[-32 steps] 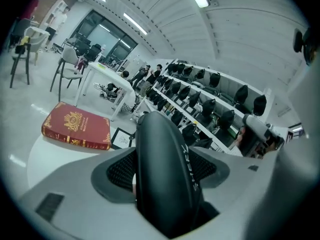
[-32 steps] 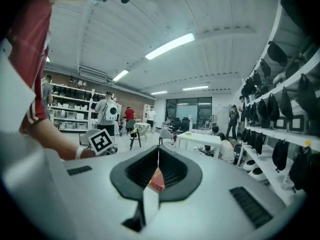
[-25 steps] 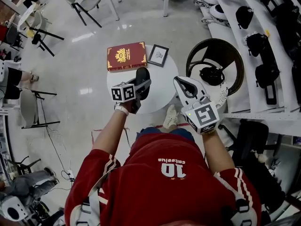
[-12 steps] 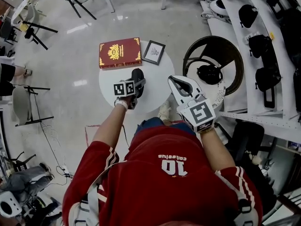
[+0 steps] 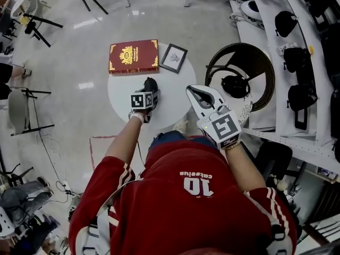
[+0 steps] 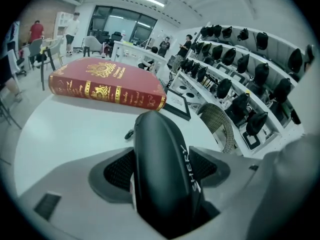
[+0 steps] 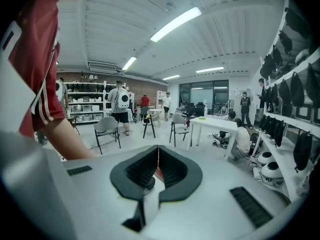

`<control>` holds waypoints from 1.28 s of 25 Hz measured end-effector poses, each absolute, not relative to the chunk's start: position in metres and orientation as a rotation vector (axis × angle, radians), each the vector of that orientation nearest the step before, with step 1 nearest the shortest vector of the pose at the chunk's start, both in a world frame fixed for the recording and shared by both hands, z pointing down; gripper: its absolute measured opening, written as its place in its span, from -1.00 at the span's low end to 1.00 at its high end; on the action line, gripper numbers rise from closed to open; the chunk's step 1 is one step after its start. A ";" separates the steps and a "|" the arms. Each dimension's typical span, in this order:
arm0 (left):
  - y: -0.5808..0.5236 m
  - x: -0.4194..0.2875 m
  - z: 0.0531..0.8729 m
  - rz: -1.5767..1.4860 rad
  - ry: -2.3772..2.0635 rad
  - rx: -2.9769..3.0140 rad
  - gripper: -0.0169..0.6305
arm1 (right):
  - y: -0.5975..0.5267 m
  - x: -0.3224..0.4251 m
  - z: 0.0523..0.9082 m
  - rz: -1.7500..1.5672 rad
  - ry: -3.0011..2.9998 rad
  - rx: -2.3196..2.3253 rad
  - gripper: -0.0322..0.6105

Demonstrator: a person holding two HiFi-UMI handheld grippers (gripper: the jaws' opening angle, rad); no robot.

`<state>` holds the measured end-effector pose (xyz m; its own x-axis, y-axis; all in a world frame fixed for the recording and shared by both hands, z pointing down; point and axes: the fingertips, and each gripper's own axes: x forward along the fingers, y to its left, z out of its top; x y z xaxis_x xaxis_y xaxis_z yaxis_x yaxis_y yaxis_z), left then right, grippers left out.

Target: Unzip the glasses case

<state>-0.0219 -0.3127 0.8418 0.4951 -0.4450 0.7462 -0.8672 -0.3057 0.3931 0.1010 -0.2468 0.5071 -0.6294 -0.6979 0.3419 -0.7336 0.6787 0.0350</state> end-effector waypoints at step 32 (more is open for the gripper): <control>-0.267 -0.075 0.626 0.210 -1.160 2.220 -0.05 | -0.230 0.090 0.440 0.239 -2.635 1.434 -0.85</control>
<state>-0.0747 -0.2671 0.6263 0.6021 -0.6881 0.4049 -0.7864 -0.4238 0.4493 0.0898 -0.2296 0.4405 -0.5394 -0.8202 0.1906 -0.8411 0.5356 -0.0755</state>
